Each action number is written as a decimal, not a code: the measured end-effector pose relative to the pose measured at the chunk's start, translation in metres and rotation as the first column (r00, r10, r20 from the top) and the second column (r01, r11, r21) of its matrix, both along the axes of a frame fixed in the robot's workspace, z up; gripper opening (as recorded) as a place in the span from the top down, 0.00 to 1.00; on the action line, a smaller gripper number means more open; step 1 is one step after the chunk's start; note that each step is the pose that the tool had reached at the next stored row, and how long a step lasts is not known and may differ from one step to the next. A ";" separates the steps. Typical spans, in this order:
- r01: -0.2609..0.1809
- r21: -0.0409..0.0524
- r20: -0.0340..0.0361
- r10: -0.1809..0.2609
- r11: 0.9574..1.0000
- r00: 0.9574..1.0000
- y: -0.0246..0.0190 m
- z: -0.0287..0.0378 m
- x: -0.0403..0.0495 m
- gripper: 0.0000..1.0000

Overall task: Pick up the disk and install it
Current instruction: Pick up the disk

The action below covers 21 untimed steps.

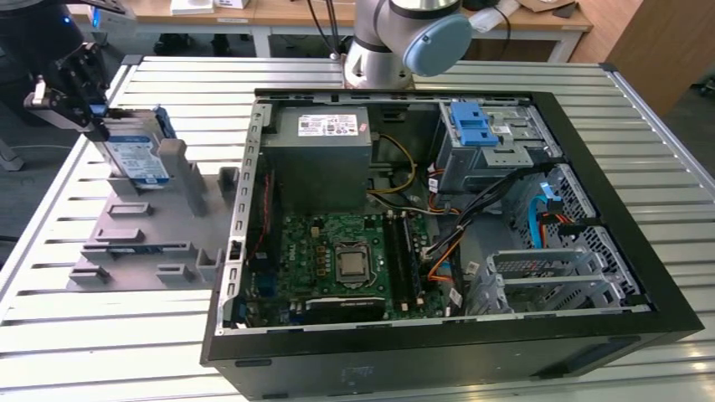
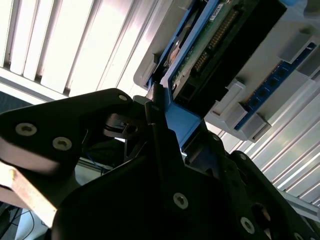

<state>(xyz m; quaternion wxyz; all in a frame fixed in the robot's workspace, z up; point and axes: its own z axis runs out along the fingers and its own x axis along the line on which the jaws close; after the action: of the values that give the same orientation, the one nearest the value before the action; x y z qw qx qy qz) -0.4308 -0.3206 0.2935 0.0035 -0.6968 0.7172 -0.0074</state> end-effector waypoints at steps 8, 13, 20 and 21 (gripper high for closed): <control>0.000 0.000 0.000 0.000 1.000 1.000 0.0000 -0.0005 0.0000 0.62; 0.000 0.000 0.000 0.000 1.000 1.000 0.0000 -0.0017 0.0000 0.56; 0.000 0.000 0.000 0.000 1.000 1.000 0.0000 -0.0042 -0.0001 0.56; 0.000 0.000 0.000 0.000 1.000 1.000 0.0000 -0.0043 -0.0001 0.56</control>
<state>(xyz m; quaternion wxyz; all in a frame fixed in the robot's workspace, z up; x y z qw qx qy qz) -0.4308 -0.3206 0.2892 0.0033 -0.6968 0.7172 -0.0073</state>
